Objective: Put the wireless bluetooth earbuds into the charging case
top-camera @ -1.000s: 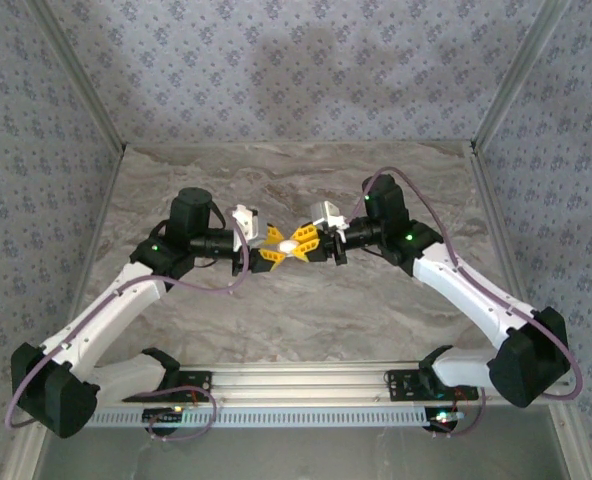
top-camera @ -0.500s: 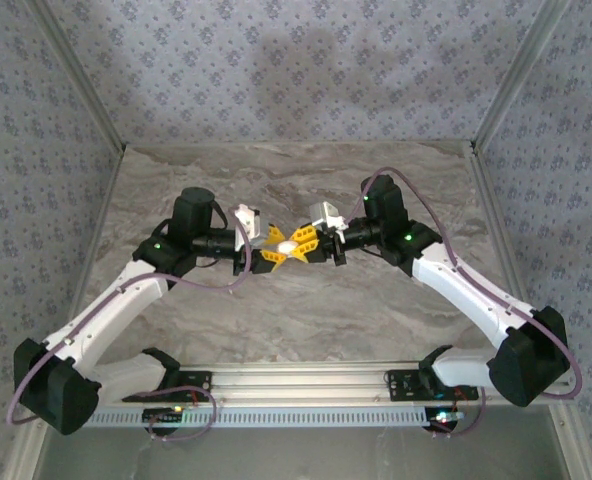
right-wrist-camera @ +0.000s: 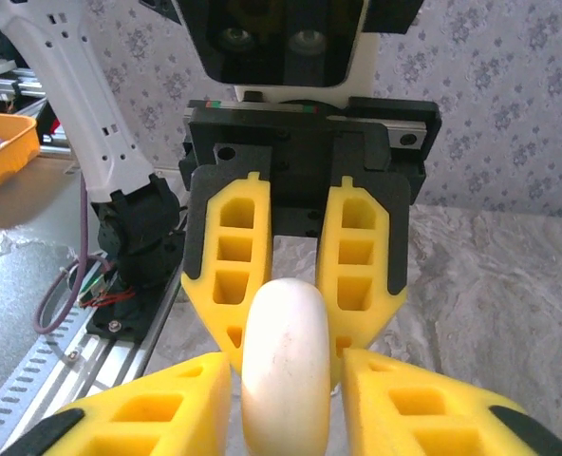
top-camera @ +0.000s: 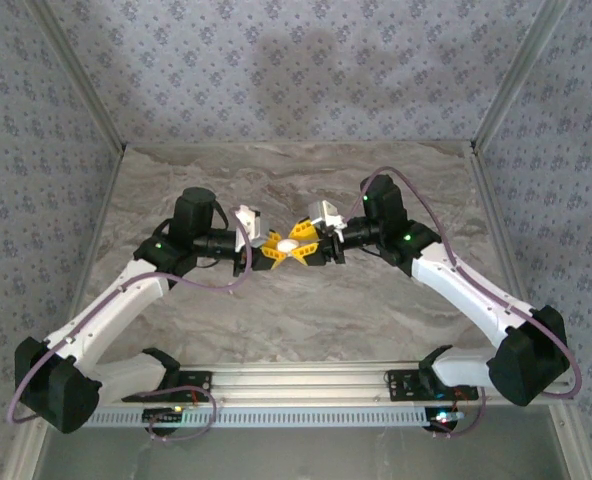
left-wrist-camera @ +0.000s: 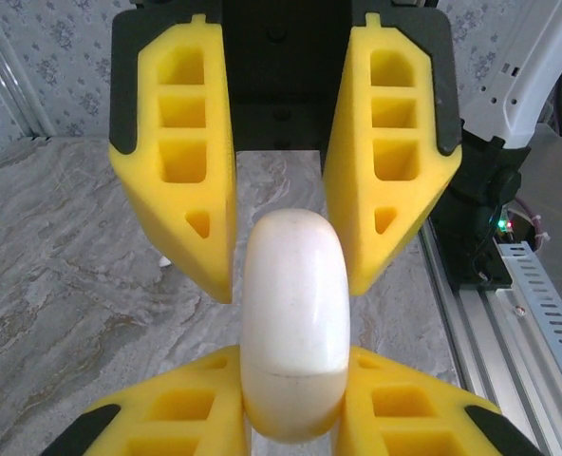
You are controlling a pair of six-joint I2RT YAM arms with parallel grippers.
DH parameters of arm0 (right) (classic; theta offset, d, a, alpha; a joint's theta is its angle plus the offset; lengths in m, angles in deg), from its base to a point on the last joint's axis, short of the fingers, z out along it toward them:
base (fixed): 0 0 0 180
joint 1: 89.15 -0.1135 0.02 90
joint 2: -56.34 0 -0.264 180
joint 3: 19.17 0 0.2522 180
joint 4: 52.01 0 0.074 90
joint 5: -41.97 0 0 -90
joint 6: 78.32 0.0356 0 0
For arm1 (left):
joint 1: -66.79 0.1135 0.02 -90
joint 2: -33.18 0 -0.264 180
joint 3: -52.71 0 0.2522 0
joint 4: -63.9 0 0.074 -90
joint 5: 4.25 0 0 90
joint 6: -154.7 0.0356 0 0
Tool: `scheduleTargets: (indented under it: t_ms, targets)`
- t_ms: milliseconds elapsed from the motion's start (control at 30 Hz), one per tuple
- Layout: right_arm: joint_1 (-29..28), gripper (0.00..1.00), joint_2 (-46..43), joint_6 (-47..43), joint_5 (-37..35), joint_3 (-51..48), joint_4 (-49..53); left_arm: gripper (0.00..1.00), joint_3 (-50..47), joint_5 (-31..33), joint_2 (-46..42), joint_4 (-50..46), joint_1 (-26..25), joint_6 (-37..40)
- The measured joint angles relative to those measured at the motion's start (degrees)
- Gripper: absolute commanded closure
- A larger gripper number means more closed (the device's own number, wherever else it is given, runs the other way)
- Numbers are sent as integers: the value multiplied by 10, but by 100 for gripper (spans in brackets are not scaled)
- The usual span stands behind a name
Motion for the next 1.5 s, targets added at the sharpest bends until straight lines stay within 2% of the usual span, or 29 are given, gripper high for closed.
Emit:
scheduleTargets:
  t_ms: [267, 1133, 1233, 1500]
  targets:
    - [4, 56, 2, 4, -18, 1, -2, 80, 0, 5, 0, -16, 0, 7]
    - [39, 53, 12, 50, -43, 16, -9, 80, 0, 33, 0, -37, 1, 23]
    - [56, 53, 9, 43, -47, 24, 31, 80, -9, 42, 0, -24, 1, 24]
    - [136, 53, 5, -56, -100, 74, 242, 80, -21, 63, 17, -23, 1, 31]
